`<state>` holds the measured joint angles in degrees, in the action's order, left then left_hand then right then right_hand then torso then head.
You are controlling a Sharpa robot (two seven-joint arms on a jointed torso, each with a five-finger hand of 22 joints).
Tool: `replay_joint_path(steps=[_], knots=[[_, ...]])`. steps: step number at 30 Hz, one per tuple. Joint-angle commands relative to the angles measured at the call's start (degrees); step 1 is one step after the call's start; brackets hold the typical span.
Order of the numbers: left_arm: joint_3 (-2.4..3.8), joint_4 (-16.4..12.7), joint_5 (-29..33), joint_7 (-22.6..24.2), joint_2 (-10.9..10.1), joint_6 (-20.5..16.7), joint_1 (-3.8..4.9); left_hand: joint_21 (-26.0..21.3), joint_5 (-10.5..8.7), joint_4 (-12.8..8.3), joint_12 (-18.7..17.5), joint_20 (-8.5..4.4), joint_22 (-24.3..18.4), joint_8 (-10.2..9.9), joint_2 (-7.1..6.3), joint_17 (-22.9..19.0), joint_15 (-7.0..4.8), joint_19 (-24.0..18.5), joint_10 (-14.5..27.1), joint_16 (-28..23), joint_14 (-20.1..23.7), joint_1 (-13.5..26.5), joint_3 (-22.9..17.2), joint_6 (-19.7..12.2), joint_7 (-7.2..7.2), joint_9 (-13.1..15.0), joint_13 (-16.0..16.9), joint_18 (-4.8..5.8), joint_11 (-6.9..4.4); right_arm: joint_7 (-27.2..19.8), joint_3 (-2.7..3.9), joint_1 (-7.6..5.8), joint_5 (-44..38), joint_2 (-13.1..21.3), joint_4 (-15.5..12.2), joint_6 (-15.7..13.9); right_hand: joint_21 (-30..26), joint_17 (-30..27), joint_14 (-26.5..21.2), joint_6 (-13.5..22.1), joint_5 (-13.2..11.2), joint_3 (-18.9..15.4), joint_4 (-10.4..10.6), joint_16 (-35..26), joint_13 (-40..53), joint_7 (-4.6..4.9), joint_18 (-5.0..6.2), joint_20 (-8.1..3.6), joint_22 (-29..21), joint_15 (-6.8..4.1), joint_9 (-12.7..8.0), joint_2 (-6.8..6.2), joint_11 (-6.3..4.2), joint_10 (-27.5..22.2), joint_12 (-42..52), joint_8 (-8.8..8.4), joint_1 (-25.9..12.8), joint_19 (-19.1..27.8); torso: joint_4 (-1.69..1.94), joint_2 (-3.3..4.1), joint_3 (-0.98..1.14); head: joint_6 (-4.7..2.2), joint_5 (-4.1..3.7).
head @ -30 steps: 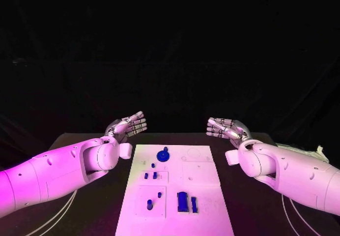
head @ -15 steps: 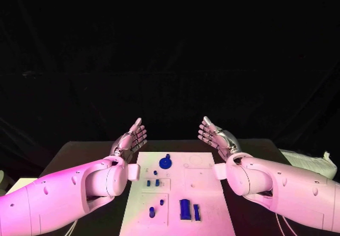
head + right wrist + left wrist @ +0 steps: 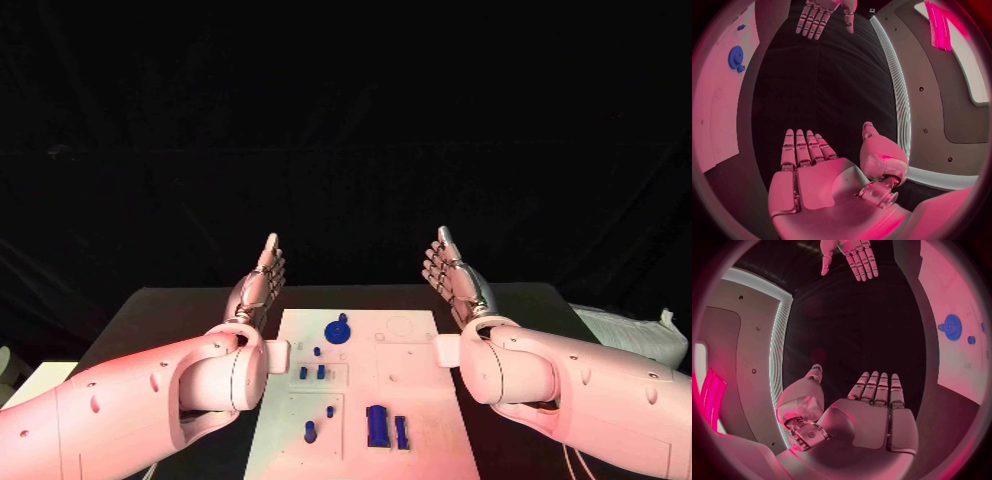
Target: Assemble the parts on the task board
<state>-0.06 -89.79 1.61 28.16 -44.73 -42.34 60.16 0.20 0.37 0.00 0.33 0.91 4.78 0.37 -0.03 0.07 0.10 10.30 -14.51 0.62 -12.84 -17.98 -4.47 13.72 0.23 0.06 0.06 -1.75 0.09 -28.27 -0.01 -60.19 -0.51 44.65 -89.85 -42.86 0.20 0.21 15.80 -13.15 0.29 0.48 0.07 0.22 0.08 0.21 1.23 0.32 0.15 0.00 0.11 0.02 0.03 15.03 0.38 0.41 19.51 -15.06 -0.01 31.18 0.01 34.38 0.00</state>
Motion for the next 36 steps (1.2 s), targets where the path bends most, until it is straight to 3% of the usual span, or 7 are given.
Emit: replay_joint_path(steps=[1, 18, 19, 21, 24, 25, 36], knots=[[0.06, -0.2, -1.6, 1.6, 0.0, -1.8, 0.0, -0.2, -0.37, 0.0, -0.3, -0.91, -4.8, -0.4, 0.03, -0.1, -0.1, -3.3, 4.6, -0.6, 4.1, 5.7, 4.5, -4.4, -0.23, -0.1, -0.1, 1.75, -0.09, -1.5, 0.01, 0.03, 0.5, 0.0, -0.1, -1.3, -0.2, -0.2, -5.0, 4.2, -0.3, -0.5, -0.1, -0.2, -0.1, -0.21, -1.23, -0.32, -0.1, 0.0, -0.1, -0.02, -0.03, -4.8, -0.4, -0.41, -6.2, 4.8, 0.01, 0.0, -0.01, 0.0, 0.0], [0.06, -0.2, -1.6, 1.6, 0.0, -1.8, 0.0, -0.2, -0.37, 0.0, -0.3, -0.91, -4.8, -0.4, 0.03, -0.1, -0.1, -10.3, 9.6, -0.6, 8.5, 11.8, 4.5, -9.1, -0.23, -0.1, -0.1, 1.75, -0.09, -1.5, 0.01, 0.03, 0.5, 0.0, -0.1, -1.3, -0.2, -0.2, -10.5, 8.6, -0.3, -0.5, -0.1, -0.2, -0.1, -0.21, -1.23, -0.32, -0.1, 0.0, -0.1, -0.02, -0.03, -9.9, -0.4, -0.41, -12.9, 10.0, 0.01, 0.0, -0.01, 0.0, 0.0], [0.06, -0.2, -1.6, 1.6, 0.0, -1.8, 0.0, -0.2, -0.37, 0.0, -0.3, -0.91, -4.8, -0.4, 0.03, -0.1, -0.1, -10.3, 9.8, -0.6, 8.6, 12.1, 4.5, -9.1, -0.23, -0.1, -0.1, 1.75, -0.09, -1.5, 0.01, 0.03, 0.5, 0.0, -0.1, -1.3, -0.2, -0.2, -11.5, 13.2, -0.3, -0.5, -0.1, -0.2, -0.1, -0.21, -1.23, -0.32, -0.1, 0.0, -0.1, -0.02, -0.03, -10.9, -0.4, -0.41, -14.2, 10.9, 0.01, 0.0, -0.01, 0.0, 0.0], [0.06, -0.2, -1.6, 1.6, 0.0, -1.8, 0.0, -0.2, -0.37, 0.0, -0.3, -0.91, -4.8, -0.4, 0.03, -0.1, -0.1, -10.3, 10.0, -0.6, 12.8, 12.4, 4.5, -9.6, -0.23, -0.1, -0.1, 1.75, -0.09, -1.5, 0.01, 0.03, 0.5, 0.0, -0.1, -1.3, -0.2, -0.2, -15.8, 13.2, -0.3, -0.5, -0.1, -0.2, -0.1, -0.21, -1.23, -0.32, -0.1, 0.0, -0.1, -0.02, -0.03, -15.0, -0.4, -0.41, -19.5, 15.1, 0.01, 0.0, -0.01, 0.0, 0.0], [0.06, -0.2, -1.6, 1.6, 0.0, -1.8, 0.0, -0.2, -0.37, 0.0, -0.3, -0.91, -4.8, -0.4, 0.03, -0.1, -0.1, -10.3, 10.4, -0.6, 12.8, 13.0, 4.5, -13.7, -0.23, -0.1, -0.1, 1.75, -0.09, -1.5, 0.01, 0.03, 0.5, 0.0, -0.1, -1.3, -0.2, -0.2, -15.8, 13.2, -0.3, -0.5, -0.1, -0.2, -0.1, -0.21, -1.23, -0.32, -0.1, 0.0, -0.1, -0.02, -0.03, -15.0, -0.4, -0.41, -19.5, 15.1, 0.01, 0.0, -0.01, 0.0, 0.0], [0.06, -0.2, -1.6, 1.6, 0.0, -1.8, 0.0, -0.2, -0.37, 0.0, -0.3, -0.91, -4.8, -0.4, 0.03, -0.1, -0.1, -10.3, 14.5, -0.6, 12.8, 18.0, 4.5, -13.7, -0.23, -0.1, -0.1, 1.75, -0.09, -1.5, 0.01, 0.03, 0.5, 0.0, -0.1, -1.3, -0.2, -0.2, -15.8, 13.2, -0.3, -0.5, -0.1, -0.2, -0.1, -0.21, -1.23, -0.32, -0.1, 0.0, -0.1, -0.02, -0.03, -15.0, -0.4, -0.41, -19.5, 15.1, 0.01, 0.0, -0.01, 0.0, 0.0], [0.06, -0.2, -1.6, 1.6, 0.0, -1.8, 0.0, -0.2, -0.37, 0.0, -0.3, -0.91, -4.8, -0.4, 0.03, -0.1, -0.1, -10.3, 14.5, -0.6, 12.8, 18.0, 4.5, -13.7, -0.23, -0.1, -0.1, 1.75, -0.09, -1.5, 0.01, 0.03, 0.5, 0.0, -0.1, -1.3, -0.2, -0.2, -15.8, 13.2, -0.3, -0.5, -0.1, -0.2, -0.1, -0.21, -1.23, -0.32, -0.1, 0.0, -0.1, -0.02, -0.03, -15.0, -0.4, -0.41, -19.5, 15.1, 0.01, 0.0, -0.01, 0.0, 0.0]])
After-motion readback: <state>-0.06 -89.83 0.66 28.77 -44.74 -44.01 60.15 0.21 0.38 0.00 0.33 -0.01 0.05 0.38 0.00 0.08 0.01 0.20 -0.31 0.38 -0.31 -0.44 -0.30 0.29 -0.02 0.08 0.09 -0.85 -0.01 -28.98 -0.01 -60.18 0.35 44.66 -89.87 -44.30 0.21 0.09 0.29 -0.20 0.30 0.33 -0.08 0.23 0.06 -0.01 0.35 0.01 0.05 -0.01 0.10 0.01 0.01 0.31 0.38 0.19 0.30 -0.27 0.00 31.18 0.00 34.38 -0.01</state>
